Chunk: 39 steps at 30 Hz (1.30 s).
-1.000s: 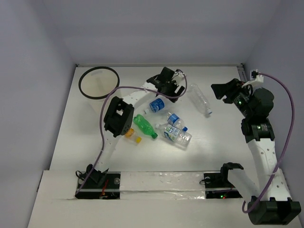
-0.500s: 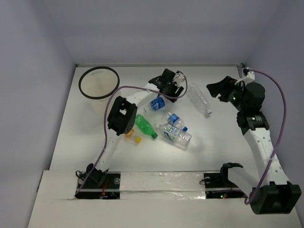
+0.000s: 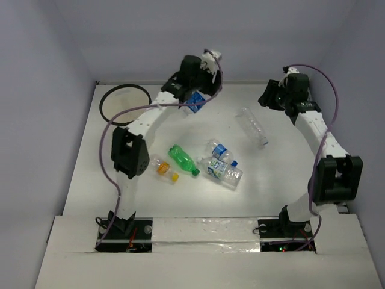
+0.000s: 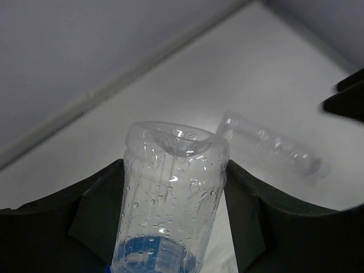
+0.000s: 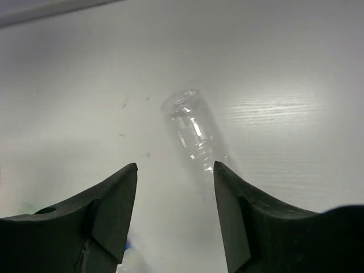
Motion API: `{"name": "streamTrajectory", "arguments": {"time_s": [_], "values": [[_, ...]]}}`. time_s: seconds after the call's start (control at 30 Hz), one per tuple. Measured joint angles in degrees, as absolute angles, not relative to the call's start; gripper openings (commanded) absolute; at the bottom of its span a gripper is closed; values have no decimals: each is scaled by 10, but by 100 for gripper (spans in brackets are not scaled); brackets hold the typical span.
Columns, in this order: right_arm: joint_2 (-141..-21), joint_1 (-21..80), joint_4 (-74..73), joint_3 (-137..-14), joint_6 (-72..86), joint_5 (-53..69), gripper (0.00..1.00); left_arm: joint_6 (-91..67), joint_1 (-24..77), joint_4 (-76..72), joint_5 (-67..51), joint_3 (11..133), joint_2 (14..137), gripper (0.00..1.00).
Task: Put the plastic bottles in the bin
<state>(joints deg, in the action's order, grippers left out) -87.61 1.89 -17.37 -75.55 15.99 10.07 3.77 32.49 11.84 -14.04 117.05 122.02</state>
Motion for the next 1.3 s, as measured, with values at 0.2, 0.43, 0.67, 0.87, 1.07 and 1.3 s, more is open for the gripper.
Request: {"name": "streamTrajectory", "arguments": {"time_s": [0.2,0.43,0.67,0.87,1.07,1.3], "values": [[-1018,35,-266,-880,83,80,91,-29,275,30,-175,1158,1043,32],[-1149,52,-367,-989,9,69,92,-97,191,-38,-183,1093,922,34],[-1232,68,-439,-1085,-31,49,91,-170,71,-76,-185,964,874,35],[-1301,87,-477,-1174,-42,27,80,-213,-7,-114,-170,892,839,35],[-1352,104,-514,-1239,-47,-3,70,-232,-38,-186,-149,861,814,35],[-1366,110,-541,-1268,-48,-11,53,-239,-42,-295,-129,737,801,34]]}}
